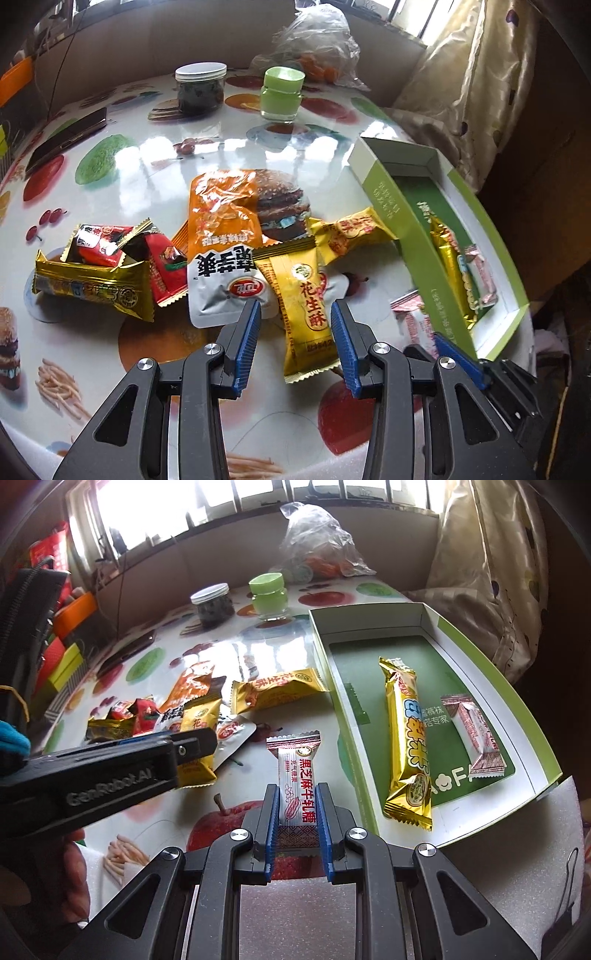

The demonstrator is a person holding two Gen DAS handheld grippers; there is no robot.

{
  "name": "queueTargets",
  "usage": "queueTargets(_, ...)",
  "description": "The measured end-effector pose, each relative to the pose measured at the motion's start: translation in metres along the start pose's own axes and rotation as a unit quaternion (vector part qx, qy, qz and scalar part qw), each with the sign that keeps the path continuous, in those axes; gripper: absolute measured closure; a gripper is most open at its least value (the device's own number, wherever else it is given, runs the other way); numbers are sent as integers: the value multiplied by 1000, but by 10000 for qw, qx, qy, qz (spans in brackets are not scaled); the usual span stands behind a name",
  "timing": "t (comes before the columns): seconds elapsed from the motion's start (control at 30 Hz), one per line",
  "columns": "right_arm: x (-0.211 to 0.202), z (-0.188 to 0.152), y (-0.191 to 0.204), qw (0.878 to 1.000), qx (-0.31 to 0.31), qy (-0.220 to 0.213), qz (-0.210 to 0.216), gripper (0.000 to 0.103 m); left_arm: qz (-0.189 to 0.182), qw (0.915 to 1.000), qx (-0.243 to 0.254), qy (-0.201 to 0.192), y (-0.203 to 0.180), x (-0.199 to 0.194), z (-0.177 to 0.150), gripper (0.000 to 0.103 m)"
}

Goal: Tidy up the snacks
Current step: 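Grasp a yellow square peanut pastry with the left tool while the right tool holds the candy, then carry both snacks into the green box and open the right tool to release the candy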

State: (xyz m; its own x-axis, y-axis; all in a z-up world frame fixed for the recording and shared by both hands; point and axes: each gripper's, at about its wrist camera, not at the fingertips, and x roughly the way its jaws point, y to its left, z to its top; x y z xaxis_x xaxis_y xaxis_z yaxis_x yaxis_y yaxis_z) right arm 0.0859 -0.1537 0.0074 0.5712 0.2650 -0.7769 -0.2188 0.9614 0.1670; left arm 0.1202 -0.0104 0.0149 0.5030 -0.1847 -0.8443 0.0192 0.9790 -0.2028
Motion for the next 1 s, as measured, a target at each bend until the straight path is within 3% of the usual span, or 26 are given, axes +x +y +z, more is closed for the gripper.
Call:
queueTargets(0.23, -1, 0, -1, 10000, 0, -28, 27, 85, 113, 9999, 16, -39, -2, 2, -1, 63)
queueTargets(0.33, -1, 0, -1, 10000, 3, -30, 28, 85, 92, 9999, 57, -83, -3, 0, -1, 77)
queueTargets(1.0, -5, -1, 1, 9999, 58, -96, 62, 85, 60, 9994, 84, -316, -4, -16, -6, 80)
